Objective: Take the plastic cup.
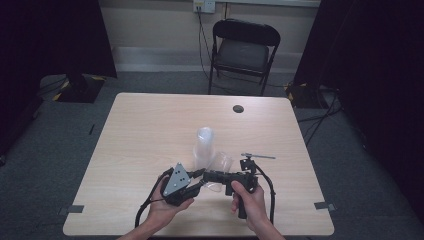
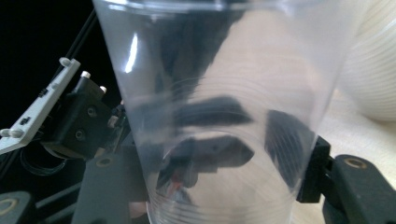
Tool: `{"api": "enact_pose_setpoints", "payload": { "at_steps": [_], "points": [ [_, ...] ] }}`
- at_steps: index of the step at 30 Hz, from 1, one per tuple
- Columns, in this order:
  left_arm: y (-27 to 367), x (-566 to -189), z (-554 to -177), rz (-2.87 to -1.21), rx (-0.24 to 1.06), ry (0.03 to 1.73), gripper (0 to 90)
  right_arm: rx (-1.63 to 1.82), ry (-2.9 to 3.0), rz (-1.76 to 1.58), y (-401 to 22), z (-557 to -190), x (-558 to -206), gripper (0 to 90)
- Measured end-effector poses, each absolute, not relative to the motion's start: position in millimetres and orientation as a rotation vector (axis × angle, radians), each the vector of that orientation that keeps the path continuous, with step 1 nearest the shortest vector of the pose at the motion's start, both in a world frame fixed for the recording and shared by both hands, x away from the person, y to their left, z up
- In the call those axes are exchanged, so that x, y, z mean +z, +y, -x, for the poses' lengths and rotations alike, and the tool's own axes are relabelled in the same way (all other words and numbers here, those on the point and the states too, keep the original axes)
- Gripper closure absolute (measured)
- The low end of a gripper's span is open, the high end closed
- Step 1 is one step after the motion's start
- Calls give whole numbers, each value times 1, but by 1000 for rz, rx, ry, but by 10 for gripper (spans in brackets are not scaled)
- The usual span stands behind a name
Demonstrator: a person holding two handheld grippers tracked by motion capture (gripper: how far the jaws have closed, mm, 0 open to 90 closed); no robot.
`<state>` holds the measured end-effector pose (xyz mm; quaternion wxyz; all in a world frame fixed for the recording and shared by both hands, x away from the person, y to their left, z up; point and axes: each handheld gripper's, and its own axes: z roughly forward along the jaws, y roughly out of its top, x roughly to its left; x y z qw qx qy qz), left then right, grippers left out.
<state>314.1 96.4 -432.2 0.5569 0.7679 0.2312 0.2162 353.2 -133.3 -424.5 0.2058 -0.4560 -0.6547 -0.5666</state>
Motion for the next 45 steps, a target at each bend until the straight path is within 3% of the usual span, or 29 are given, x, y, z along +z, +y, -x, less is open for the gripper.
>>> {"api": "enact_pose_setpoints", "payload": {
  "at_steps": [7,10,20,45],
  "points": [
    [93,-435,-310,-1787,585,557,700,-1556,-1784,1267,-127,-353,-428,387],
    [92,-434,-309,-1790,603,556,770,-1543,-1755,1265,-126,-354,-430,346],
    [95,-433,-311,-1799,598,548,846,-1562,-1777,1260,-125,-355,-431,251],
    [112,-432,-320,-1770,616,615,870,-1598,-1832,1249,-132,-352,-422,193]
  ]
}}
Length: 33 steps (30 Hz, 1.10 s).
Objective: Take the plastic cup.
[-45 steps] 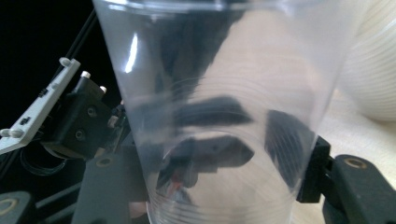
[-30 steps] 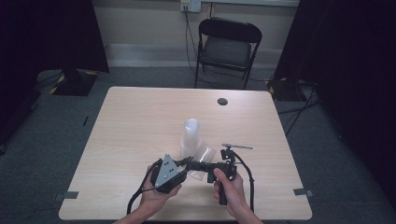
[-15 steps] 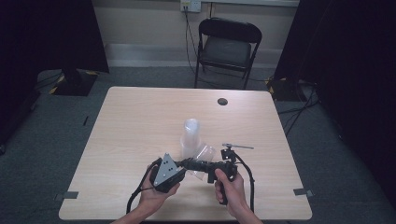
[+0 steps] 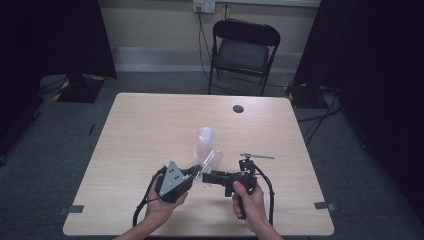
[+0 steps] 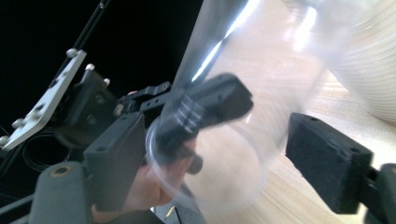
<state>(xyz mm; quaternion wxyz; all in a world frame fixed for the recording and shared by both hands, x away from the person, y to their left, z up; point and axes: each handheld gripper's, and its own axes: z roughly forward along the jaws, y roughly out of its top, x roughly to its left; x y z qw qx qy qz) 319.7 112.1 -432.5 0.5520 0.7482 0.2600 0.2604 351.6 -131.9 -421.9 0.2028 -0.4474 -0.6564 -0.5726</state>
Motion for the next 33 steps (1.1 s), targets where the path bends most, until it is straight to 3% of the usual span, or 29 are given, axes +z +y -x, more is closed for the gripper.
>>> {"api": "enact_pose_setpoints", "payload": {
  "at_steps": [33],
  "points": [
    [141,-420,-332,-1743,378,764,870,-1655,-2120,1236,-153,-345,-415,207]
  ]
}}
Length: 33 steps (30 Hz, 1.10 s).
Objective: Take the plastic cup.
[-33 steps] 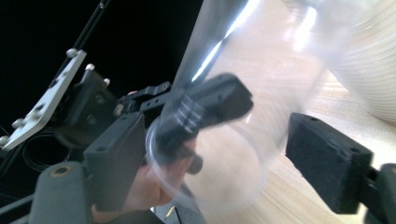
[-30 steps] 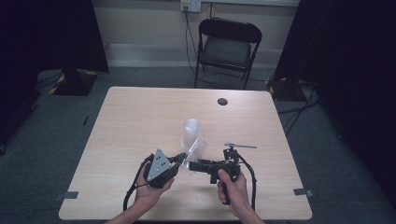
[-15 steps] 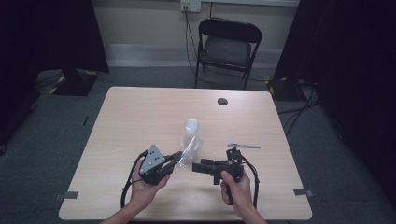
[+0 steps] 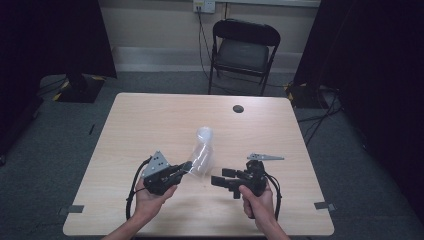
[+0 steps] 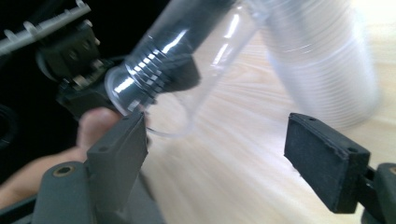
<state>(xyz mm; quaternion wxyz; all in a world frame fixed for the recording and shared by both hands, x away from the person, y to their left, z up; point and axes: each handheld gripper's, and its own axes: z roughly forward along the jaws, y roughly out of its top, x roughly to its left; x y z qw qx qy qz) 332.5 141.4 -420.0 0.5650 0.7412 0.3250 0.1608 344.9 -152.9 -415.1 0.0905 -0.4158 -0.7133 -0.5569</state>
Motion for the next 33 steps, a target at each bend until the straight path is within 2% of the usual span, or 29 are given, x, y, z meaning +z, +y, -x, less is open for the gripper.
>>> {"api": "enact_pose_setpoints", "payload": {
  "at_steps": [13,28,33],
  "points": [
    [134,-421,-337,-1854,186,720,870,-1757,-2365,1222,-171,-341,-408,200],
    [117,-434,-346,-2108,-23,677,868,-1743,-2618,1005,-163,-325,-408,213],
    [113,-439,-346,-2148,-87,653,868,-1670,-2703,887,-156,-321,-414,212]
  ]
}}
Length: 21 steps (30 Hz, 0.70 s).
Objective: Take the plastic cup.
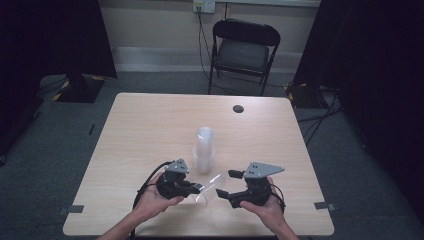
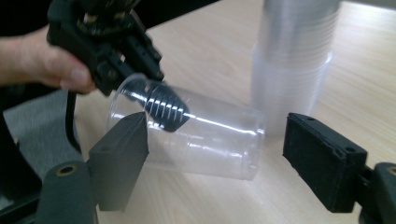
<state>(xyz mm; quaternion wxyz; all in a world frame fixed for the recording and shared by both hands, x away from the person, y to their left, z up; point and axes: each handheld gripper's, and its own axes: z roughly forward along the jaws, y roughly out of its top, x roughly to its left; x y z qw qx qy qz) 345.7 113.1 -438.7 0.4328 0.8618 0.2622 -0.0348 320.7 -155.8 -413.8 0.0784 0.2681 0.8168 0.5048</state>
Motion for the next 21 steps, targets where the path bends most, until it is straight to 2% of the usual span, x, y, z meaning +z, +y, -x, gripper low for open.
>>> {"api": "enact_pose_setpoints", "payload": {
  "at_steps": [8,15,21],
  "points": [
    [109,-445,-346,-2199,-177,627,868,1466,2533,-674,-143,-318,-422,173],
    [109,-444,-346,-2221,-172,628,869,1402,2603,-534,-131,-313,-429,136],
    [110,-445,-348,-2197,-227,642,870,1356,2612,-478,-131,-310,-431,121]
  ]
}}
